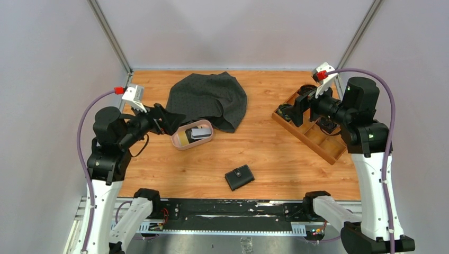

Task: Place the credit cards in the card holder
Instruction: Reset both arms

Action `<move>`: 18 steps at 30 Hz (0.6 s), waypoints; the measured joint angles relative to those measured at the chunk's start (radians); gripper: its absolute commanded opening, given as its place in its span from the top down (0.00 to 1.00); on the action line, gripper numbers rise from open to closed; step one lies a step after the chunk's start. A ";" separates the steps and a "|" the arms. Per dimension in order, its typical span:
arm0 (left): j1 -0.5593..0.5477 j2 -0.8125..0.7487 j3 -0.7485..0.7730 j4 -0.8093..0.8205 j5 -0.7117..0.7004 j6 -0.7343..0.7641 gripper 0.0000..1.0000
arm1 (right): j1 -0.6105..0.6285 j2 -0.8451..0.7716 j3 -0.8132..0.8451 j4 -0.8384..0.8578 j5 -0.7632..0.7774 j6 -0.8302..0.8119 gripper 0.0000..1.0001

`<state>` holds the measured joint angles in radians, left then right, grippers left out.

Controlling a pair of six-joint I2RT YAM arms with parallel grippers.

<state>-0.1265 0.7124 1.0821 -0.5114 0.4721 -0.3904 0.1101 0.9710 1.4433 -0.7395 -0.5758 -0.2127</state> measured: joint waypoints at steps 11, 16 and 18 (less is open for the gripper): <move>0.000 -0.064 0.000 -0.024 0.009 0.007 0.00 | -0.009 -0.033 -0.016 -0.011 -0.030 0.014 0.00; 0.000 -0.084 -0.003 -0.026 0.015 0.009 0.00 | -0.017 -0.032 -0.017 -0.013 -0.053 0.019 0.00; 0.000 -0.093 -0.006 -0.029 0.016 0.009 0.00 | -0.019 -0.032 -0.017 -0.014 -0.057 0.024 0.00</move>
<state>-0.1265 0.6189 1.0763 -0.5404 0.4881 -0.3813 0.0914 0.9386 1.4265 -0.7532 -0.6327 -0.1886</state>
